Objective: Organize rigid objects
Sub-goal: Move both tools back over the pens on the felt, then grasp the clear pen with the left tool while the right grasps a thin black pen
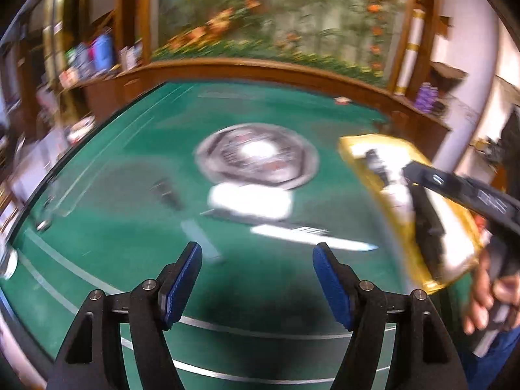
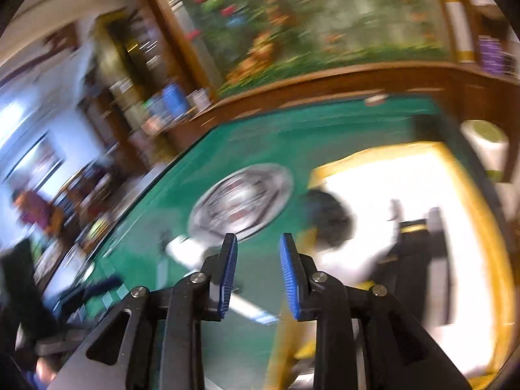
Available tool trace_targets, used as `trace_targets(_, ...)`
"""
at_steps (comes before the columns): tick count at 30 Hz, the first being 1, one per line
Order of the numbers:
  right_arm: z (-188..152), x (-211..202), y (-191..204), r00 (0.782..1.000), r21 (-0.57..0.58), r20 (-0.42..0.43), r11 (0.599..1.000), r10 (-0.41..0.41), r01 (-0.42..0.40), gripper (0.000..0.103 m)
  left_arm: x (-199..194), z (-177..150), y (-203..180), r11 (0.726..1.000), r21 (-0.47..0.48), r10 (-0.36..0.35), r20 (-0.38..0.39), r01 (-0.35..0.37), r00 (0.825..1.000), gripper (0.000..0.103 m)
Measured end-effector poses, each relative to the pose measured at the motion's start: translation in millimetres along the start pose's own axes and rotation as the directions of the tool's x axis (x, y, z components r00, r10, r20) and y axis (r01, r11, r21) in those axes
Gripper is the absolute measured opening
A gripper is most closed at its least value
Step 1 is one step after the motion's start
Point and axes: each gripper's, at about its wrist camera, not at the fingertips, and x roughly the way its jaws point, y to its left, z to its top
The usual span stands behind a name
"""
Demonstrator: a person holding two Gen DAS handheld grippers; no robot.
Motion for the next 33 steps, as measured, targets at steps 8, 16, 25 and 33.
trace_targets(8,-16.3,84.7,46.4,0.965,-0.084,-0.249,0.995,-0.081,0.062,0.026,7.3,-6.0,75.8,0.986,-0.142,0.086,-0.04,-0.091,0.995,0.075)
trace_targets(16,-33.6,102.4,36.8,0.939,-0.038,-0.344,0.999,-0.024,0.012,0.027,15.8,-8.5,80.6,0.986,-0.136,0.089,-0.067,-0.097,0.994,0.075)
trace_targets(25,-52.9,92.0,78.5,0.927,-0.171,-0.373,0.979,0.044,-0.115,0.027,38.6,8.5,85.3,0.985,-0.146,0.069,-0.129,-0.088,0.989,0.075)
trace_targets(33,-44.1,83.1,63.1,0.946,-0.122,-0.322,0.989,0.042,-0.086,0.027,91.4,36.7,86.1,0.973,-0.202,0.061,-0.247,-0.113,0.967,0.075)
